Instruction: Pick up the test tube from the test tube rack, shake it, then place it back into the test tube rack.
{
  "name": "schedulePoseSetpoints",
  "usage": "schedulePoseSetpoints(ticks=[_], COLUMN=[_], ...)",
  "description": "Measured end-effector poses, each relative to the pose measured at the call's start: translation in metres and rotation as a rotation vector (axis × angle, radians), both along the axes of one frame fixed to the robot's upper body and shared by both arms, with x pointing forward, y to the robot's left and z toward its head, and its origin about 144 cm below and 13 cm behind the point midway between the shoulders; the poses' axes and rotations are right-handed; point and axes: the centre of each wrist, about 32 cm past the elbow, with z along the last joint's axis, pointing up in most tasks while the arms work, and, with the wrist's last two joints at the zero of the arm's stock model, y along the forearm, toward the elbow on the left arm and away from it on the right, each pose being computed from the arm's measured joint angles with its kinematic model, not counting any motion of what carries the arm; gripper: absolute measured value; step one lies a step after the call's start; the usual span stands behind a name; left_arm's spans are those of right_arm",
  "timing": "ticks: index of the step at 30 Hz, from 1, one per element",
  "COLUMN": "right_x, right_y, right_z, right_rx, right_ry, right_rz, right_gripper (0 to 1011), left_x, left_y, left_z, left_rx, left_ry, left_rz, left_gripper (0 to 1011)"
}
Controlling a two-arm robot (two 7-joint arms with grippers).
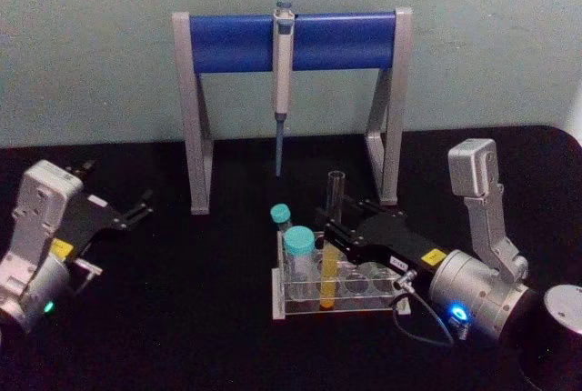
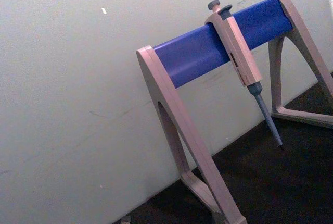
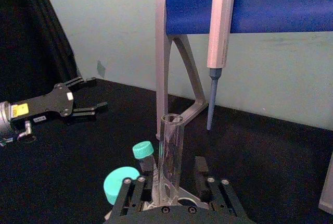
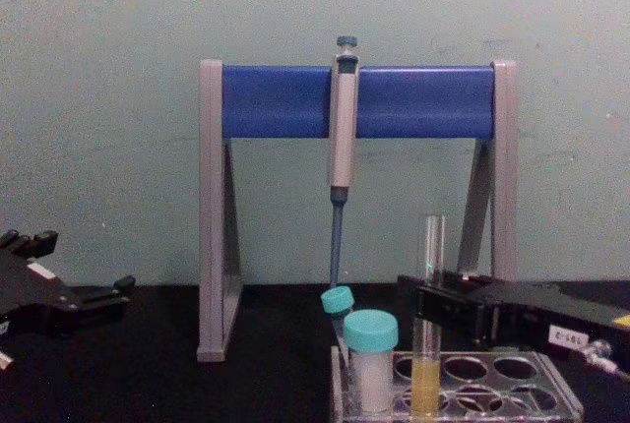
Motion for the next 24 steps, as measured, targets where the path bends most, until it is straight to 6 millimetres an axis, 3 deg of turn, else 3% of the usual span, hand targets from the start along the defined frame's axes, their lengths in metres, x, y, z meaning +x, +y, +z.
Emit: schedulePoseSetpoints(ticks=[9,24], right_x=[0.0000,0.0000], right_y=[0.0000,0.0000], right_z=[0.0000,0.0000], right_rx=[0.001,0.002], right_ry=[0.000,0.000], right_rz=[0.000,0.000], right_gripper=[259,233], left_x=[0.0000,0.0000], left_y=[0.0000,0.0000], left_z=[0.0000,0.0000], left_rx=[0.000,0.000], left_ry=[0.000,0.000], left_rz=[0.000,0.000], left_gripper=[1001,1002])
